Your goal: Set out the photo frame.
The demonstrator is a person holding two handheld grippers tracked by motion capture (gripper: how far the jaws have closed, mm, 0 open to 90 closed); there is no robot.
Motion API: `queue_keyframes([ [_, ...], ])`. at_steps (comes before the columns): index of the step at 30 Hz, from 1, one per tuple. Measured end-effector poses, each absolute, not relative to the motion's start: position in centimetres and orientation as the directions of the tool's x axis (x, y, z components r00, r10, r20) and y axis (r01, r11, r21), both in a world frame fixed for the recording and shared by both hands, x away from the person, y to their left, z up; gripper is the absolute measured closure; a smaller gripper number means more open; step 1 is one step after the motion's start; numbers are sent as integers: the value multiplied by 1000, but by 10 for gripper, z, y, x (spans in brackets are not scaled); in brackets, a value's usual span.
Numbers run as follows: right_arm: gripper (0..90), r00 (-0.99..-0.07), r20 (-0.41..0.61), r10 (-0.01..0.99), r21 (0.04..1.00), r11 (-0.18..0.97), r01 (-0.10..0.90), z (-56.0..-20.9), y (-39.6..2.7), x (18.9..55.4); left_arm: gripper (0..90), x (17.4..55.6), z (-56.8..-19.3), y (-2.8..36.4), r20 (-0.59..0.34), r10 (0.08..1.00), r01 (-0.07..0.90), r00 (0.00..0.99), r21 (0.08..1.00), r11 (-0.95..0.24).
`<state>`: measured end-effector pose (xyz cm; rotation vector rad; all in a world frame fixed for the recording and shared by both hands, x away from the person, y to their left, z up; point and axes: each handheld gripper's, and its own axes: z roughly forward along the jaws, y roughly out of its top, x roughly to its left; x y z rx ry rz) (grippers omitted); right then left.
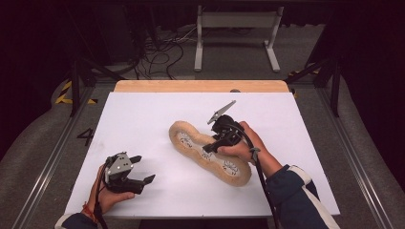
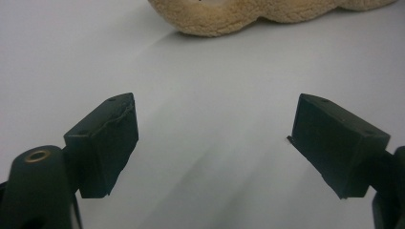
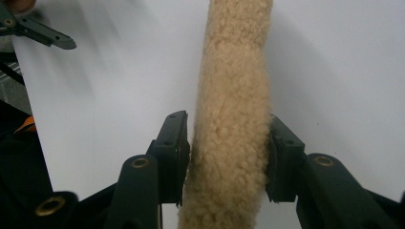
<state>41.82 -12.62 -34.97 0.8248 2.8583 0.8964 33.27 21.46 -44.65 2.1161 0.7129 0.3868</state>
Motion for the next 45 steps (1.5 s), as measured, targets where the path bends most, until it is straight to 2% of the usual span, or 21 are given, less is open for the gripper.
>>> queue_keyframes([
  [4,530,-853,104,511,547,687,478,-348,-131,416,163,344,-443,205,16,608,348,794,808,-476],
  [15,503,-860,69,506,608,662,439,-342,-154,402,155,386,-437,170,8,597,344,802,811,-473],
  [22,456,-820,-39,571,662,629,407,-339,-174,377,156,409,-438,158,-21,604,361,797,817,-449],
  [23,456,-812,-58,580,698,606,382,-342,-184,365,156,413,-438,156,-34,605,368,795,820,-438],
  [30,439,-768,-63,638,775,516,365,-354,-212,337,177,428,-437,147,-55,614,376,788,831,-409],
  [37,435,-738,-41,673,814,451,366,-375,-229,309,296,434,-441,141,-32,617,366,786,828,-424],
  [39,487,-721,-44,691,814,443,375,-384,-233,303,376,435,-442,142,-14,628,359,778,831,-426],
  [45,617,-711,28,702,833,377,405,-399,-240,299,578,438,-444,144,-6,648,367,762,828,-424],
])
